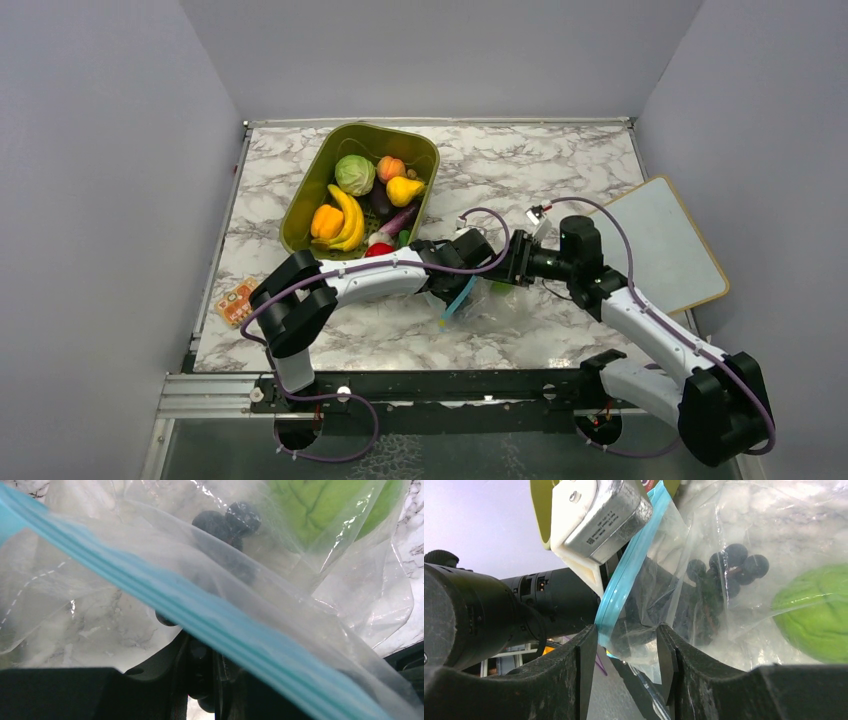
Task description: Open the zip-top bag and remove the fake food
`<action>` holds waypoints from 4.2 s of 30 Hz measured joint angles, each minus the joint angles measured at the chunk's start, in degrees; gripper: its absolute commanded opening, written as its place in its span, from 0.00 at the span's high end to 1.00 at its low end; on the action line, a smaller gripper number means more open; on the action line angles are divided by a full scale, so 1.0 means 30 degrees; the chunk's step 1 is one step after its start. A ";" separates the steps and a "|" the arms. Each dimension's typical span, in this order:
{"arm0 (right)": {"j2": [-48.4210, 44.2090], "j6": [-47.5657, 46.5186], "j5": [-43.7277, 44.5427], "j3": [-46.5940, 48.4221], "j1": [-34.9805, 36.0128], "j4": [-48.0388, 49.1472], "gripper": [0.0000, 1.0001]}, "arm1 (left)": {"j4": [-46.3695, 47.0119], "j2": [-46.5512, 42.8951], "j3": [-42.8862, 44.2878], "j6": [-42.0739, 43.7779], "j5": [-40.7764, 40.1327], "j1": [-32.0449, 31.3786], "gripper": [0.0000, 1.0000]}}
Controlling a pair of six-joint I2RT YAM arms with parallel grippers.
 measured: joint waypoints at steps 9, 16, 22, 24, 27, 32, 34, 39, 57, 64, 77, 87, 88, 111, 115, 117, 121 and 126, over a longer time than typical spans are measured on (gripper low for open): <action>0.0597 -0.0437 0.0605 0.1086 0.0299 -0.1035 0.48 | 0.0000 -0.0007 0.0000 0.0007 0.0066 0.0000 1.00; 0.1545 -0.1246 0.1515 0.2157 0.0860 -0.2273 0.74 | -0.0036 -0.0007 -0.0087 0.0044 0.0066 0.0000 1.00; 0.0758 -0.1282 0.2244 0.2178 0.1144 -0.2659 0.86 | 0.0211 -0.0007 -0.0117 0.0138 0.0044 -0.0007 1.00; 0.0685 -0.1224 0.2419 0.2178 0.1202 -0.2790 0.86 | 0.0226 -0.0007 -0.0146 0.0160 0.0022 -0.0007 1.00; 0.0619 -0.1100 0.2565 0.2084 0.1282 -0.2856 0.86 | 0.0233 -0.0007 -0.0240 0.0168 -0.0022 -0.0007 1.00; 0.0044 -0.0845 0.2856 0.1537 0.1268 -0.2856 0.74 | 0.0117 -0.0007 -0.0364 0.0219 -0.0036 -0.0124 1.00; -0.0029 -0.0882 0.3555 0.1224 0.1100 -0.3249 0.74 | 0.0007 -0.0153 -0.0364 0.0219 -0.0073 -0.0124 1.00; -0.0007 -0.0947 0.4473 0.0874 0.0903 -0.4204 0.79 | -0.0015 -0.0554 -0.0364 0.0219 -0.0117 -0.0087 1.00; -0.0248 -0.1450 0.5872 -0.1406 0.0896 -0.4728 0.85 | -0.0248 -0.2135 -0.0357 0.0226 -0.0962 -0.0087 1.00; -0.1545 -0.1443 0.7198 -0.1763 0.0896 -0.5821 0.85 | -0.0758 -0.2222 0.0022 0.1151 -0.0335 -0.0073 1.00; -0.3592 -0.1479 0.8961 -0.1137 0.0896 -0.6688 0.85 | -0.2922 -0.2178 0.2586 0.4211 0.4211 0.0000 1.00; -0.3920 -0.1326 0.6965 -0.1144 0.0896 -0.5435 0.84 | -0.0889 -0.2193 0.2594 0.1290 0.4656 0.0525 1.00; -0.3942 -0.1311 0.6987 -0.1144 0.0896 -0.5450 0.84 | -0.0758 -0.2200 0.2594 0.1246 0.4728 0.0605 1.00; -0.3803 -0.1508 0.8735 -0.0663 0.0896 -0.7038 0.84 | -0.1268 -0.8422 0.0969 0.3519 0.4058 0.7023 1.00; -0.3803 -0.1530 0.8735 -0.0641 0.0896 -0.7286 0.84 | -0.1537 -0.8626 0.0969 0.3235 0.2200 0.9479 1.00; -0.3803 -0.1545 0.8735 -0.0605 0.0896 -0.7468 0.84 | -0.1712 -0.8626 0.0867 0.2994 0.1552 1.0499 0.93; -0.3803 -0.1588 0.8735 -0.0583 0.0896 -0.7577 0.84 | -0.1596 -0.8546 -0.0262 0.2754 0.0911 1.2167 0.80; -0.3789 -0.1610 0.8728 -0.0576 0.0896 -0.7584 0.84 | -0.2040 -0.7104 -0.1406 0.2535 0.0969 1.2247 0.27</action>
